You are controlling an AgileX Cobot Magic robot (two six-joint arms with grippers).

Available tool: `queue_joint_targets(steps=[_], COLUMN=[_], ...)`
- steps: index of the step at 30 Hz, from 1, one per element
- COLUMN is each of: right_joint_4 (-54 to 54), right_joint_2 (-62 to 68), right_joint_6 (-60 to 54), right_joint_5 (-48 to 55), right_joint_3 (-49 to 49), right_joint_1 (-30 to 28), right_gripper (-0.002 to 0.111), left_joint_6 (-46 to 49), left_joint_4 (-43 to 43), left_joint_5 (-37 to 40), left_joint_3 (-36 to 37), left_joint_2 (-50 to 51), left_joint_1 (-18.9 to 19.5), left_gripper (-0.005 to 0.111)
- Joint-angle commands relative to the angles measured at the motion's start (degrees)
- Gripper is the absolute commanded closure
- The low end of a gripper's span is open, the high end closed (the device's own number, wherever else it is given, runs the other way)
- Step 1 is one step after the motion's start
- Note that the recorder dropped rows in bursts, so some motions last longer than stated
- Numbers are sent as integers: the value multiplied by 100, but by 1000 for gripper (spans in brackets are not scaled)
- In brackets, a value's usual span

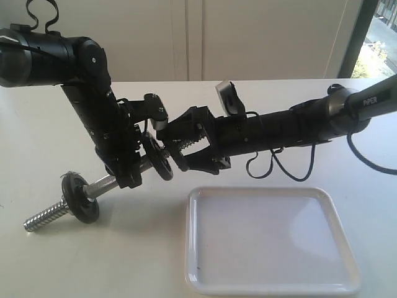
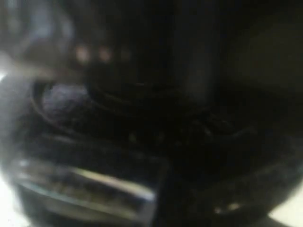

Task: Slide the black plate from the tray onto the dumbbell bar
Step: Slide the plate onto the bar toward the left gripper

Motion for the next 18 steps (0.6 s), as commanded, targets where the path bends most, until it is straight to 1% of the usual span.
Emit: queue_joint_targets(steps=[1,9,11,12,14,17,18], right_joint_4=[138,143,143,143,143,108,93], right_joint_2=[-20,-20,-20,-20,-20,-20,-20], right_joint_6=[-79,-122,-122,-122,-122,-162,-187], right_joint_5=[338,338,338,338,338,338,338], right_joint_3=[-33,-33,-33,-33,-33,-33,-33], right_joint_1=[147,260,271,271,271,271,271], right_gripper=[108,108,102,98,84,53,45], left_joint_6=[-38,-38,-38,-38,-38,-38,-38], left_joint_4=[-364,-364,-364,-364,-364,-364,-364], left_joint_5=[-74,-74,-74,-74,-74,-74,-74], left_joint_3=[-158,-158,-158,-158,-158,-158,-158], left_joint_2=[-339,-339,-339,-339,-339,-339,-339], left_joint_1=[-4,-4,-4,-4,-4,-4,-4], left_gripper=[107,107,107,107,107,107,107])
